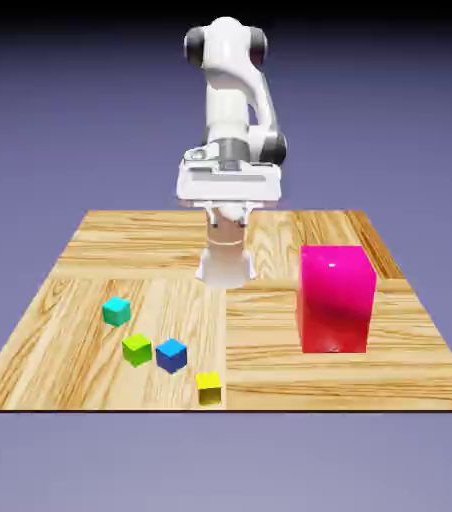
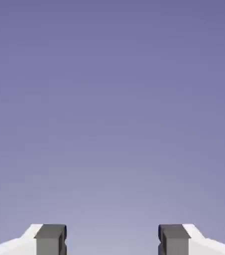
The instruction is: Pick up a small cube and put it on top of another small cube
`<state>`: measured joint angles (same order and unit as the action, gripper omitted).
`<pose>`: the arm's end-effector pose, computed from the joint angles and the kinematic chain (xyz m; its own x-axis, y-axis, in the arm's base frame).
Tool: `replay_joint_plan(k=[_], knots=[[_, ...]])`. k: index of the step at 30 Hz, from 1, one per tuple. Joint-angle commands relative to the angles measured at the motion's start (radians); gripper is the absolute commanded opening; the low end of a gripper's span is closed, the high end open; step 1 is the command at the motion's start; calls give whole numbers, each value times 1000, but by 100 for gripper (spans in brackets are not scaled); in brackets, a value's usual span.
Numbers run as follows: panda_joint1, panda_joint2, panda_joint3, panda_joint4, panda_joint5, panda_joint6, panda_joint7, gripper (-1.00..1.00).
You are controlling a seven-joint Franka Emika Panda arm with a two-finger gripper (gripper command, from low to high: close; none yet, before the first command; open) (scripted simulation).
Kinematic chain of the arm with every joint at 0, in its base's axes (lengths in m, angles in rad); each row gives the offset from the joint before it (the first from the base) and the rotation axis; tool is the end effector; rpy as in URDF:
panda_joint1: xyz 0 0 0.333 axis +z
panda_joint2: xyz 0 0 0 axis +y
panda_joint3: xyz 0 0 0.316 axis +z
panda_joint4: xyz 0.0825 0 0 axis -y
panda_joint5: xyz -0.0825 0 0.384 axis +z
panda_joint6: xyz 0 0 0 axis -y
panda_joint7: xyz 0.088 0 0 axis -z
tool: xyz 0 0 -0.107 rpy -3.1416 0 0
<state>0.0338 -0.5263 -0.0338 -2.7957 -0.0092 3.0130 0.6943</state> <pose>0.3969 0.0006 0.4446 0.5725 -0.6390 0.5138 -0.4630 -0.7691 -0.4407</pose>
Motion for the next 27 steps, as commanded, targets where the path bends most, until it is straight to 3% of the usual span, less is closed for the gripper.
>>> replay_joint_plan(k=[1, 21, 27], knots=[[18, 36, -28, 12, -8, -20, -39, 0], [373, 749, -580, 245, -158, -412, -801, 0], [257, 930, -460, 257, -56, -246, -866, 0]])
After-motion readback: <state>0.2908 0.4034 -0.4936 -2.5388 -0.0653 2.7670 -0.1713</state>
